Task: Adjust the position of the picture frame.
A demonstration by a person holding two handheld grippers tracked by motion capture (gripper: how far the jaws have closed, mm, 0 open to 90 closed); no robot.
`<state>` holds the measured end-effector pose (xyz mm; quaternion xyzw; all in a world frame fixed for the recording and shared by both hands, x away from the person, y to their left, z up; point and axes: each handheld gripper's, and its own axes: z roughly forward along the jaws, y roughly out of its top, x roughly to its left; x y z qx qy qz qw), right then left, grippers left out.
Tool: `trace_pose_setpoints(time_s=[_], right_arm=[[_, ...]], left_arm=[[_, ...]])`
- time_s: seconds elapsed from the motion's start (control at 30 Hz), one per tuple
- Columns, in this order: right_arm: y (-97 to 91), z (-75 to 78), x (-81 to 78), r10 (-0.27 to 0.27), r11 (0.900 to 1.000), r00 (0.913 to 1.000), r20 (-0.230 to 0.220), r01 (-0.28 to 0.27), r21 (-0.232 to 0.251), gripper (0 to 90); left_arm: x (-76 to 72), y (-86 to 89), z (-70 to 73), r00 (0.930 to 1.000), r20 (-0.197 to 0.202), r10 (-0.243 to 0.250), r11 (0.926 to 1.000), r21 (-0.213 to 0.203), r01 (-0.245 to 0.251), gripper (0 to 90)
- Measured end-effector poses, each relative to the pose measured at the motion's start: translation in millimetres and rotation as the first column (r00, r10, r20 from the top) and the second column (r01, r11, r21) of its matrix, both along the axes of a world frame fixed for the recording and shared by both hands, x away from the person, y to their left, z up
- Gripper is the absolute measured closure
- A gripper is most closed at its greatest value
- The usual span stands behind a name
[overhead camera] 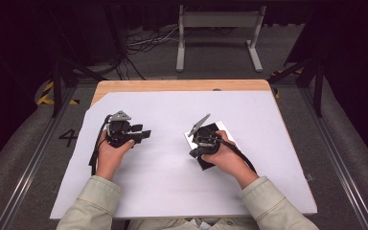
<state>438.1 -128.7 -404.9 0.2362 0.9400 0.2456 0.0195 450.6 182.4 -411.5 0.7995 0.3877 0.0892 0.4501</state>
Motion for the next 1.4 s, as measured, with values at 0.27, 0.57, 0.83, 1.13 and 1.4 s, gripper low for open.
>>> trace_pose_setpoints(time_s=[0.27, 0.57, 0.83, 1.13, 1.4], right_arm=[[-39.6, 16.2, 24.1, -0.196, 0.9774, 0.9770, 0.083, 0.188, 0.097, 90.0], [-78.6, 9.7, 57.9, -0.396, 0.9170, 0.9132, 0.097, 0.387, 0.097, 90.0], [-92.8, 2.3, 71.6, -0.463, 0.8863, 0.8811, 0.097, 0.458, 0.067, 90.0], [-111.6, -8.7, 83.9, -0.509, 0.8607, 0.8575, 0.075, 0.506, 0.056, 90.0], [-116.1, -14.6, 89.2, -0.525, 0.8509, 0.8494, 0.055, 0.522, 0.056, 90.0]], left_arm=[[-0.2, 0.3, -0.1, 1.0000, 0.000, 0.001, 1.0000, 0.001, -0.001, 48.9], [0.4, -0.9, -1.4, 0.9999, -0.011, -0.003, 1.0000, -0.005, 0.003, 48.5], [0.7, 0.0, -1.1, 1.0000, -0.005, -0.001, 1.0000, 0.001, 0.001, 48.3], [1.0, -2.0, -2.2, 0.9999, -0.012, -0.009, 1.0000, 0.003, 0.009, 47.9], [1.3, -3.0, -2.9, 0.9998, -0.012, -0.013, 0.9999, 0.004, 0.013, 47.9]])
